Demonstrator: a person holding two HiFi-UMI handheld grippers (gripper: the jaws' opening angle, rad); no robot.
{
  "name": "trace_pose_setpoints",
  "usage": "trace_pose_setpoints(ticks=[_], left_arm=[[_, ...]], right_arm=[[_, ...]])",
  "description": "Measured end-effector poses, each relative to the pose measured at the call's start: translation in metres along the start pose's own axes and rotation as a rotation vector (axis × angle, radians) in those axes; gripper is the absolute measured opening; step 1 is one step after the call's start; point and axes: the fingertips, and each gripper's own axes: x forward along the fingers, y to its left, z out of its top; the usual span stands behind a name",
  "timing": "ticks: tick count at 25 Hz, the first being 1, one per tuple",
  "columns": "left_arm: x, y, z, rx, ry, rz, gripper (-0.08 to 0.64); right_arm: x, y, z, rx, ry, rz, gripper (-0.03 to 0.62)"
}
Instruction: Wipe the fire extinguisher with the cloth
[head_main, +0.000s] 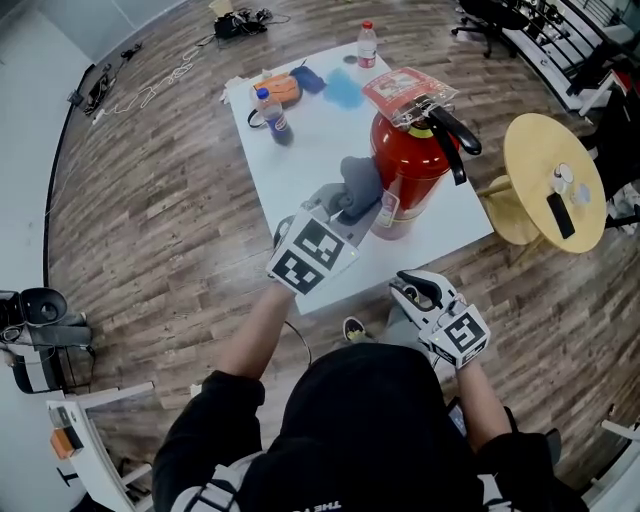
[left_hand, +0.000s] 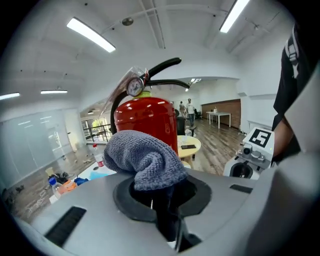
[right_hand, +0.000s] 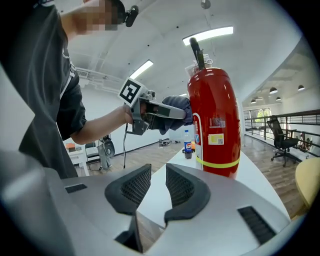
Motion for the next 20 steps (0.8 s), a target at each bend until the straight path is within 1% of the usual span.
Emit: trace_pose_setpoints(ticks=[2,3,5,6,8,11,13,16,18,20], left_arm=[[-0.004,-0.003,0.011,-0.044,-0.044,0.001,0.061],[-0.003,-0.005,0.014,-0.057,-0.056,0.014,0.061],[0.003,-0.01,0.012,-0.068,-0.063,0.042,0.061],[0.008,-0.017,0.006,-0.076,-0.062,0.042,0.061],[0.021,-0.035,-0.006,-0.091,-0.052,0.018,0.061],[0.037,-0.054,-0.016,-0.068,-0.042,0.015,0.061],[0.045,-0.063,-0.013,-0.075,-0.045,-0.006,0.061],[0.057,-0.082,0.003,-0.124,-0.084,-0.059,0.061],[0.069,-0.097,0.01,-0.104,-0.091,-0.098,0.061],[0.079,-0.103,0.01,-0.067,-0.076,-0.107,0.061]], right_arm=[[0.0,-0.002,0.012,-0.013,-0.034,-0.003,0.101],[0.0,-0.005,0.018,-0.014,-0.053,-0.007,0.101],[0.0,-0.01,0.024,-0.009,-0.078,-0.021,0.101],[-0.001,-0.014,0.025,-0.005,-0.081,-0.031,0.1],[-0.005,-0.021,0.021,0.006,-0.083,-0.06,0.1],[-0.017,-0.035,0.015,0.039,-0.091,-0.119,0.094],[-0.026,-0.043,0.011,0.063,-0.093,-0.15,0.092],[-0.042,-0.056,-0.003,0.089,-0.072,-0.203,0.091],[-0.051,-0.066,-0.008,0.121,-0.082,-0.246,0.091],[-0.06,-0.075,-0.009,0.161,-0.107,-0.282,0.091]])
